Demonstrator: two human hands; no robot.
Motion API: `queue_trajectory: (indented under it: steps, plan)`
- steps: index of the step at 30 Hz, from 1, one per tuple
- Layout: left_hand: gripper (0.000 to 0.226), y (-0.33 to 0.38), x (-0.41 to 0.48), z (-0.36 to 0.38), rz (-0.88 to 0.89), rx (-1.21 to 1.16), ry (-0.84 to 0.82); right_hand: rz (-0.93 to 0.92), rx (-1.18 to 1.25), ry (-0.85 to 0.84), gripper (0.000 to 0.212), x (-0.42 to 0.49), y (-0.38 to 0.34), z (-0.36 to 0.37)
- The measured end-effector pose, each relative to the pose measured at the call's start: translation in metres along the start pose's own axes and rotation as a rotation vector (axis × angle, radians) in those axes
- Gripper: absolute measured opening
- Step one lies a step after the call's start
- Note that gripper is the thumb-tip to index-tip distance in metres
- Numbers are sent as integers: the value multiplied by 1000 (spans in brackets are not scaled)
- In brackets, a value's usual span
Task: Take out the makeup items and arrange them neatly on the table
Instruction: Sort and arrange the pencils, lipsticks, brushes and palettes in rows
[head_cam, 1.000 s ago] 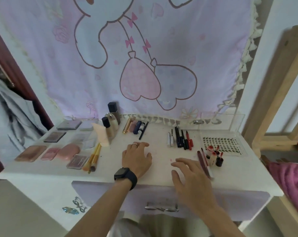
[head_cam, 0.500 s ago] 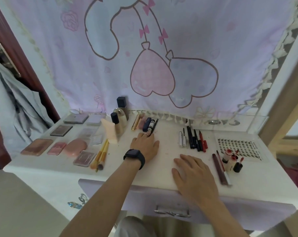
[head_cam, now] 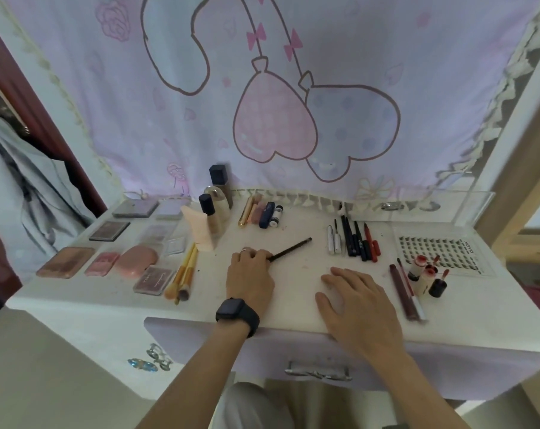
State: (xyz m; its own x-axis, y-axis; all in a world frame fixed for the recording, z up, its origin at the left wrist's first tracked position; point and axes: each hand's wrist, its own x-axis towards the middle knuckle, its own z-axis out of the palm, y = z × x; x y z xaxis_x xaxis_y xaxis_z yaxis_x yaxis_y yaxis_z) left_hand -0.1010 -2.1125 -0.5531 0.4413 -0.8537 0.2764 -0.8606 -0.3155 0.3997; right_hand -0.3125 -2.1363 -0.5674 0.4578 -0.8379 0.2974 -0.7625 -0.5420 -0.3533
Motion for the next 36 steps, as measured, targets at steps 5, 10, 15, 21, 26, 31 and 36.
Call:
queue_trajectory:
  steps: [5, 10, 15, 21, 26, 31, 36]
  plan:
    - [22, -1, -18, -1, 66, -368, 161, 169, 240, 49, 56, 2, 1, -3]
    - [15, 6, -33, -4, 395, -270, 102, 223, 431, 148, 44, 0, 1, -8]
    - [12, 7, -36, -6, 523, -200, 153, 169, 666, 203, 37, -3, 0, -10]
    - [30, 7, -35, -5, 671, -77, 173, 193, 837, 229, 49, -5, -3, -15]
    - [16, 8, -35, -5, 714, -77, 229, 273, 890, 207, 49, -4, -7, -23]
    - [16, 6, -37, -4, 742, -88, 257, 119, 731, 207, 49, -10, -19, -39]
    - [23, 0, -36, -7, 686, -132, 246, 171, 790, 358, 51, -18, -1, -82]
